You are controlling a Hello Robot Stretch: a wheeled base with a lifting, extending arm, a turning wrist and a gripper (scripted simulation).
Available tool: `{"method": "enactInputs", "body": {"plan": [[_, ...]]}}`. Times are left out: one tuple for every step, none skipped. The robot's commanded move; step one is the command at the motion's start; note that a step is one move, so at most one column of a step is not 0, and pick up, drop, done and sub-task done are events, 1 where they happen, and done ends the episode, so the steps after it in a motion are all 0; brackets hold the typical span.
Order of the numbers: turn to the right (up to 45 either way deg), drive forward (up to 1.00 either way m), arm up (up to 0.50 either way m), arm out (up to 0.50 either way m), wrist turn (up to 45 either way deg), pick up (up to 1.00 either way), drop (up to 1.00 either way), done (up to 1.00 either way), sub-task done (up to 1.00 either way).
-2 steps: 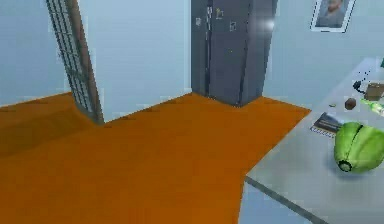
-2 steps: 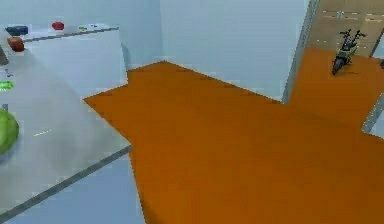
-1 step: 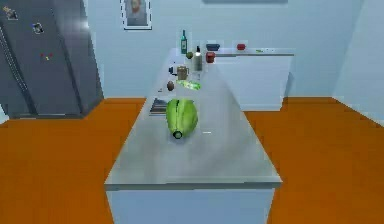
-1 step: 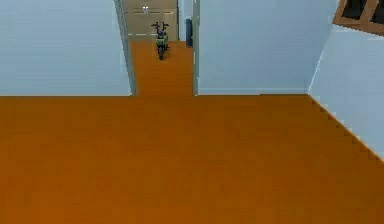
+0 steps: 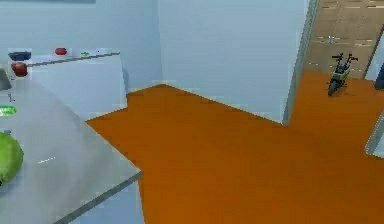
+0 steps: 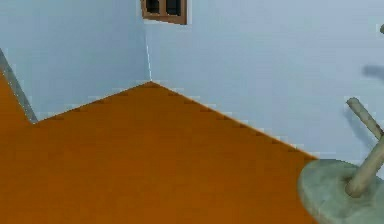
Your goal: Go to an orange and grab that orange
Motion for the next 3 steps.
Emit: {"method": "enactInputs", "body": {"plan": [[39.0, 0.0, 0.0, 0.0, 0.0, 0.0, 0.0, 0.0, 0.0], [0.0, 0.5, 0.0, 0.0, 0.0, 0.0, 0.0, 0.0, 0.0], [-36.0, 0.0, 0.0, 0.0, 0.0, 0.0, 0.0, 0.0, 0.0]]}}
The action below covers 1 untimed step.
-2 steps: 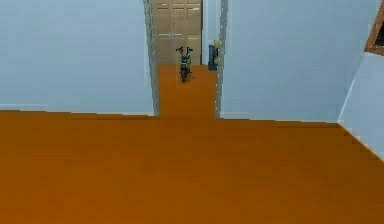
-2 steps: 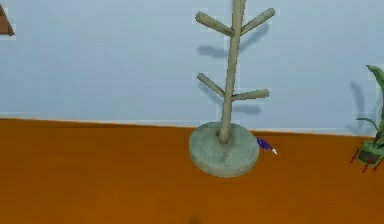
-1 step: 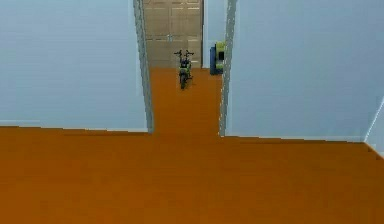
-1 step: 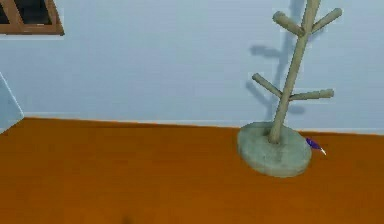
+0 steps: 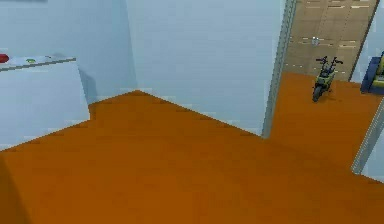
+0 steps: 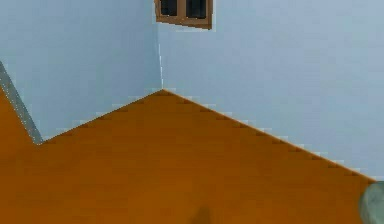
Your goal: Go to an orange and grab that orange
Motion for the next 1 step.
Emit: {"method": "enactInputs", "body": {"plan": [[0.0, 0.45, 0.0, 0.0, 0.0, 0.0, 0.0, 0.0, 0.0]]}}
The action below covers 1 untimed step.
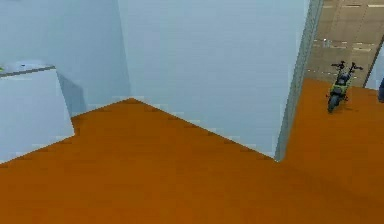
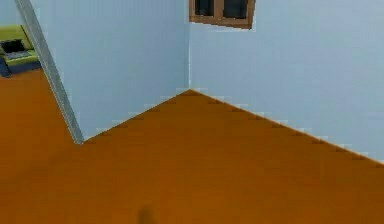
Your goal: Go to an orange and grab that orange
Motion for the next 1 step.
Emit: {"method": "enactInputs", "body": {"plan": [[-45.0, 0.0, 0.0, 0.0, 0.0, 0.0, 0.0, 0.0, 0.0]]}}
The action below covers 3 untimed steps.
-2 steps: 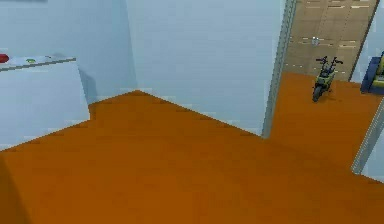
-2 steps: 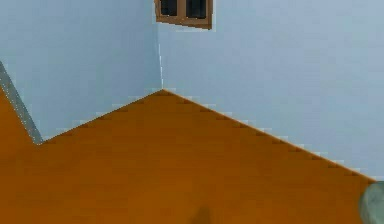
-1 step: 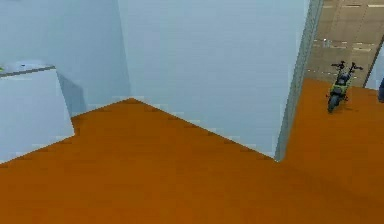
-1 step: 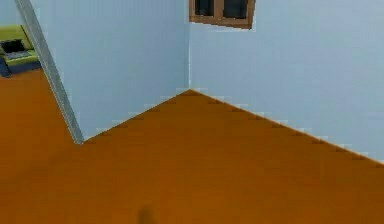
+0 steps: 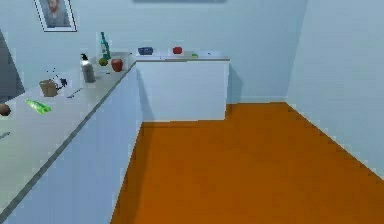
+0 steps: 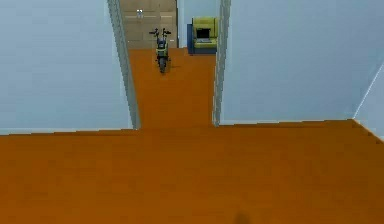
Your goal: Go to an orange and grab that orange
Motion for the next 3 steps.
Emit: {"method": "enactInputs", "body": {"plan": [[-3.0, 0.0, 0.0, 0.0, 0.0, 0.0, 0.0, 0.0, 0.0], [0.0, 1.0, 0.0, 0.0, 0.0, 0.0, 0.0, 0.0, 0.0], [0.0, 0.95, 0.0, 0.0, 0.0, 0.0, 0.0, 0.0, 0.0]]}}
